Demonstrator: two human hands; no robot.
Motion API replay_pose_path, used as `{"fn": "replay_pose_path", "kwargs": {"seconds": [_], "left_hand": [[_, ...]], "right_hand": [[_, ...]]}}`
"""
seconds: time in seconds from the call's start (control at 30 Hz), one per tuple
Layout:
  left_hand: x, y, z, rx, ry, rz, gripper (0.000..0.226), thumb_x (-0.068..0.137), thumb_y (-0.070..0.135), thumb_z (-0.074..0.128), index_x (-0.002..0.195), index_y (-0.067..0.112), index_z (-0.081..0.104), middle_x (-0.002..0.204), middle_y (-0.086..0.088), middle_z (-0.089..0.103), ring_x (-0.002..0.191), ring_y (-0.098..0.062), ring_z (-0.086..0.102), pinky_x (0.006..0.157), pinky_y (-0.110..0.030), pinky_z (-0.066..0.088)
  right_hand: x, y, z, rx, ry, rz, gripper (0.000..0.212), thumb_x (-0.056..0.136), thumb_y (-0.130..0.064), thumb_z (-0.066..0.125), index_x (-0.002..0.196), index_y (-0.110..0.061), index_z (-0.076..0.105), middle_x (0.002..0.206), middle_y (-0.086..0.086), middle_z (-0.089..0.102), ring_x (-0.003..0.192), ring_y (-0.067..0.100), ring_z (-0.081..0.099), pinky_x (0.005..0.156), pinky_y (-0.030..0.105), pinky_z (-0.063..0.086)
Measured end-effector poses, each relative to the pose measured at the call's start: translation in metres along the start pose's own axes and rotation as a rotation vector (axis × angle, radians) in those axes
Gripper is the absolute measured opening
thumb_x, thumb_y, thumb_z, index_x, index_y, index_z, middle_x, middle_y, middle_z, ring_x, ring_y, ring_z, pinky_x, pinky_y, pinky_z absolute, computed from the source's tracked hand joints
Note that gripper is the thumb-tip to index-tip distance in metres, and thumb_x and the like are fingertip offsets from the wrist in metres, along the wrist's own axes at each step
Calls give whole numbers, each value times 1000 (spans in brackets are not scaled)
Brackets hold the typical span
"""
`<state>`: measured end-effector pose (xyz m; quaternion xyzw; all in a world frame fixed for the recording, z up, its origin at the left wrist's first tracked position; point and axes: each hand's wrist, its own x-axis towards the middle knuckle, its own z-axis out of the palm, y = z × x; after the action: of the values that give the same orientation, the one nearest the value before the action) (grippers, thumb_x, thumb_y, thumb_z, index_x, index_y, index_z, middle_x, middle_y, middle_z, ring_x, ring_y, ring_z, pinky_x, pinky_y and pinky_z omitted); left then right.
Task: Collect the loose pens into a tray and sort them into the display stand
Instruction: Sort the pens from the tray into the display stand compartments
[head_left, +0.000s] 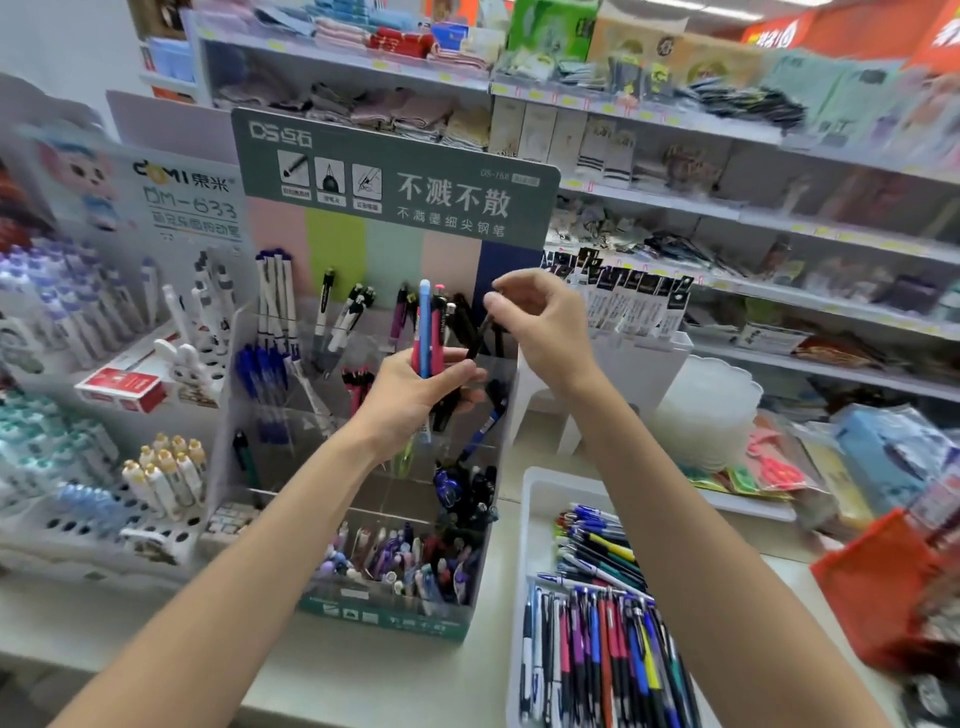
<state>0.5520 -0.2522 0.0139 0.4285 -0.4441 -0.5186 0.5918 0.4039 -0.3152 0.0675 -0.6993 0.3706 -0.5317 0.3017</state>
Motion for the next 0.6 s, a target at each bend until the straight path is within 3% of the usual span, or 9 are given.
{"fn": "replay_pose_path", "kwargs": {"seconds": [0.1,0.23,0.37,0.47,0.6], "left_hand": [[3,2,-12,-1,42,17,14,91,7,66,104,4,68,92,-14,76,76,-21,74,65,-26,59],[10,5,-20,-12,132,31,7,91,8,66,97,9,68,81,-5,76,70,-14,73,60,-20,56],[19,10,-20,-84,299,90,6,91,4,67,93,8,69,74,-3,73,67,-11,72,57,-17,53],[26,17,-21,-101,372,130,7,90,3,69,97,6,69,78,-6,70,65,-10,70,56,-17,52],[31,23,-16,-59,345,159,6,91,5,69,95,9,69,74,-4,68,62,-10,68,56,-19,53]], "right_hand": [[0,8,-16,108,117,35,8,87,-8,73,91,-11,66,85,10,70,76,20,69,70,27,57],[2,10,-31,283,234,128,9,90,-4,69,93,-2,61,84,16,67,66,19,69,65,26,56],[-2,11,-42,140,-30,175,8,89,-1,67,87,-5,60,81,14,67,69,19,70,68,27,57],[-9,16,-39,-72,-270,185,14,89,-2,68,102,-7,67,89,7,71,73,10,70,73,24,58],[-17,14,-19,-218,-419,112,34,88,-11,71,122,-13,67,95,-5,72,81,-3,68,77,15,53]]}}
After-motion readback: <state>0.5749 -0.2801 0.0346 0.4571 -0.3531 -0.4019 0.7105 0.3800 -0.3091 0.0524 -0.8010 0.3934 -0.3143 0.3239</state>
